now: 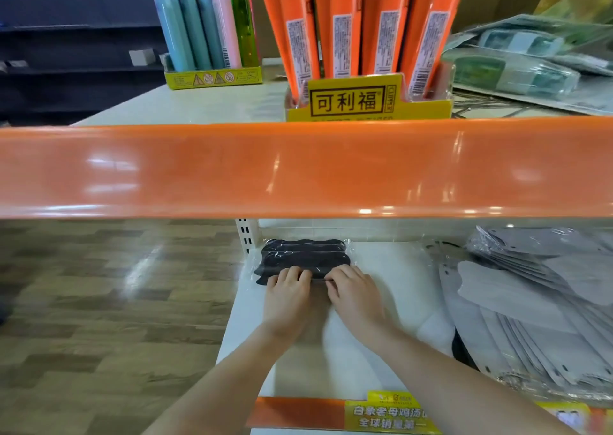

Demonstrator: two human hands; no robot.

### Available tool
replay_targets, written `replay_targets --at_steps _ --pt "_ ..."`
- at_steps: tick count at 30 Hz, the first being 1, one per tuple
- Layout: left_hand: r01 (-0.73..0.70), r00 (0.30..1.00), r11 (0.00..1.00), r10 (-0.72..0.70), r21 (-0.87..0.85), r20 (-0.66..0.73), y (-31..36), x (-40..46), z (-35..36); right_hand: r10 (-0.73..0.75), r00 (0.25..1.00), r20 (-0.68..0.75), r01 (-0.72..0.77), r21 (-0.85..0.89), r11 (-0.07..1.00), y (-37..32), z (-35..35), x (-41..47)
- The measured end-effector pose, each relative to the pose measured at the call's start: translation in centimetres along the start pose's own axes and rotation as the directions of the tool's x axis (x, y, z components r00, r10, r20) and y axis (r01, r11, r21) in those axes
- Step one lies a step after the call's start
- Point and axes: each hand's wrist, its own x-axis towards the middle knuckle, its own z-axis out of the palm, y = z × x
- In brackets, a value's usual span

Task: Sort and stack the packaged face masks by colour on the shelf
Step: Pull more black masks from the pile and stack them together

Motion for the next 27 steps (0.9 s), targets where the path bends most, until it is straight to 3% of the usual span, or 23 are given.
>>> replay_targets --at_steps 8,15,19,22,24,27 --pt "0.054 0.998 0.998 -0.054 0.019 0.019 0.4 -0.2 0.6 -0.051 0.999 0.001 0.051 -0.072 0.996 -0.3 0.6 -0.2" --pt "0.118 0.983 0.993 -0.12 0.023 0.142 0.3 -0.4 0.3 -0.021 0.97 0.243 0.068 -0.187 0.98 -1.2 -0.1 -0.5" --pt "0.162 0.969 0.985 -0.17 0.056 0.179 1.2 -0.3 -0.6 -0.03 0.953 0.3 0.055 -0.073 0.996 -0.9 -2.1 -0.4" --pt "0.182 0.958 0.982 -0.19 0.058 0.216 2.8 -0.2 -1.6 -0.012 0.982 0.186 0.013 0.0 1.0 -0.1 -3.9 -1.2" --pt "0.1 0.974 0.994 -0.107 0.044 0.202 4.7 -0.5 -2.5 -0.002 0.996 0.093 -0.002 0.047 0.999 0.7 -5.4 -2.4" --pt "-0.021 0.981 0.997 0.034 -0.069 0.191 7.9 -1.4 -3.3 -0.044 0.998 -0.041 0.042 -0.052 0.998 3.1 -7.5 -5.3"
